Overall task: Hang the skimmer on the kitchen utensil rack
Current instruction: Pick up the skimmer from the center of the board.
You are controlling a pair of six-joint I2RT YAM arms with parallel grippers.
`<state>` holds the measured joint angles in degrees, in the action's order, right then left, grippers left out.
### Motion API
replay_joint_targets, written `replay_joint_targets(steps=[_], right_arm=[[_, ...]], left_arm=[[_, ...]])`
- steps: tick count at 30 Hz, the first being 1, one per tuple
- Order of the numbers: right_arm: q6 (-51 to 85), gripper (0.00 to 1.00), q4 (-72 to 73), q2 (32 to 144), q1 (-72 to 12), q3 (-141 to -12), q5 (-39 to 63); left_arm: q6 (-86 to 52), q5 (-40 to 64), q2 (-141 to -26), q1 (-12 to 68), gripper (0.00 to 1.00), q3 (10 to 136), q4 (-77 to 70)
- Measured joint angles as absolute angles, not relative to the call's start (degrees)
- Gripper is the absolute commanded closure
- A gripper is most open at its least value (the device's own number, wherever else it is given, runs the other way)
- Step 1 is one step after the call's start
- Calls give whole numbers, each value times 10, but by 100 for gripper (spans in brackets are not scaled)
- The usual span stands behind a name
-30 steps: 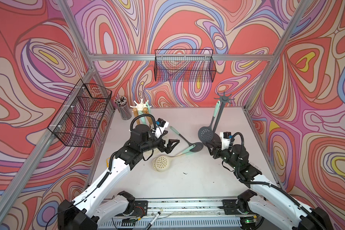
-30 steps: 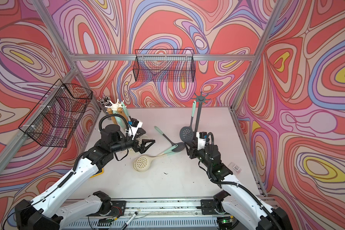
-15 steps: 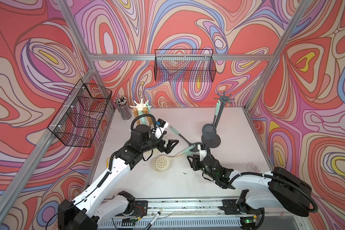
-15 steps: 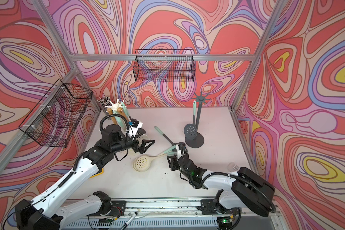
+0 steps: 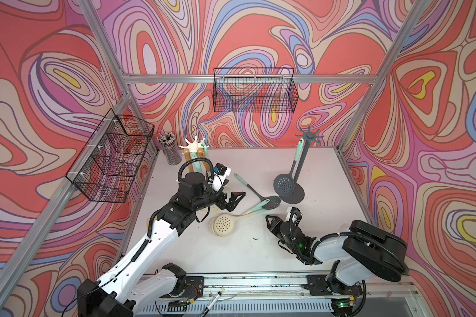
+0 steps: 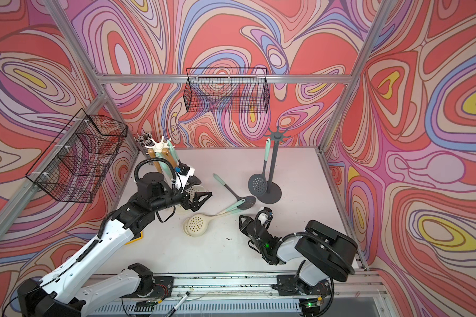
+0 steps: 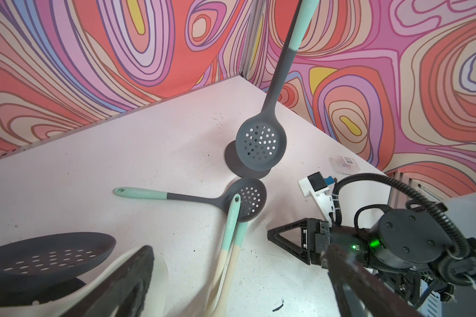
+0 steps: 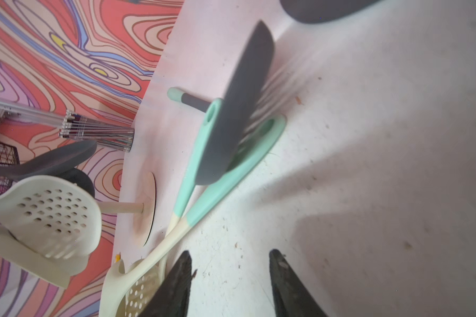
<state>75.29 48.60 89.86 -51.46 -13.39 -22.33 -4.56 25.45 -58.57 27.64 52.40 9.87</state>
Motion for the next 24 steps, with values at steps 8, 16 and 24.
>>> replay_joint_targets(steps=[8,16,24], right_arm=[[884,58,785,1123,-514,-153,-219],[924,58,846,1172,-515,-180,-218],[961,60,869,1200,-514,-206,-226]], left_arm=[[-45,255,-580,277,0,524,94],[-45,256,-580,276,0,524,94],[-45,257,-580,276,0,524,94]])
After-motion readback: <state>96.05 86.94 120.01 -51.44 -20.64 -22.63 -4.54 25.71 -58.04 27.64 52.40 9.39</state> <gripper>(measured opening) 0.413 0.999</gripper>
